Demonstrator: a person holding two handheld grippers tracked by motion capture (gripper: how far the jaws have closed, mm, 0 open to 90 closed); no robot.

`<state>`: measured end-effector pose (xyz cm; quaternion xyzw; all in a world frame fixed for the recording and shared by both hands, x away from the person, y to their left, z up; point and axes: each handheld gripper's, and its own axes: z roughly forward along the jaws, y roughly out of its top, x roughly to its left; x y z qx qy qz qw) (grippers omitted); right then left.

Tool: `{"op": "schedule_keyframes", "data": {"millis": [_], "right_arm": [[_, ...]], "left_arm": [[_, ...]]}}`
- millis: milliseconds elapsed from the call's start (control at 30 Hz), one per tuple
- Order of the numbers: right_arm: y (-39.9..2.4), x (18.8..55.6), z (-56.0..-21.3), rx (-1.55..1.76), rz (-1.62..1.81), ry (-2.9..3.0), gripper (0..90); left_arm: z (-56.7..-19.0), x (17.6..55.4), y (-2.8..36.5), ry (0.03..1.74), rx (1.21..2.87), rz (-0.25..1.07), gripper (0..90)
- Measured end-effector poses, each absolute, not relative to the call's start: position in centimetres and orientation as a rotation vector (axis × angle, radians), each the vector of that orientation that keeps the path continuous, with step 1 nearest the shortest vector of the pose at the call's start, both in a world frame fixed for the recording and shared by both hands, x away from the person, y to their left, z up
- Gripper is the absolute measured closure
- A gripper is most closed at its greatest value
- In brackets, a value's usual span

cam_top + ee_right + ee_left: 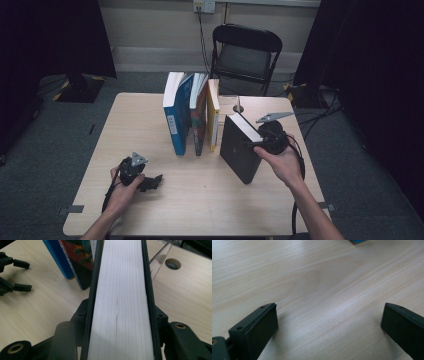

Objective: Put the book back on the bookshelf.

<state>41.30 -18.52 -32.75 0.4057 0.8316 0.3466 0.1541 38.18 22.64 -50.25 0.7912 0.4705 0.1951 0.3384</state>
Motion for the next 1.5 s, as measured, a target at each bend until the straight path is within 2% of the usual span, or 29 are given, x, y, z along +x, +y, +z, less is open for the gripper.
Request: {"op": "schedule_keyframes", "data": {"millis": [233, 633, 1000, 1500], "right_arm": [[-17.0, 43.0, -31.6, 1.242, 0.826, 2.514, 48.1], [-14.5, 46.3, -31.6, 1.308, 0.484, 2.655, 48.7], [-12.9, 47.3, -32.2, 1.333, 0.281, 2.752, 44.7], [-12.1, 46.9, -31.8, 1.334, 0.234, 2.704, 52.6]], "left_arm": [[-50.3, 38.2, 22.6, 1.226, 2.061, 0.508, 0.7], [-50.2, 38.2, 22.7, 1.223, 2.066, 0.507, 0.4], [-50.2, 38.2, 22.7, 1.223, 2.066, 0.507, 0.4], [-50.2, 38.2, 22.7, 1.220, 2.073, 0.506, 0.2]]}}
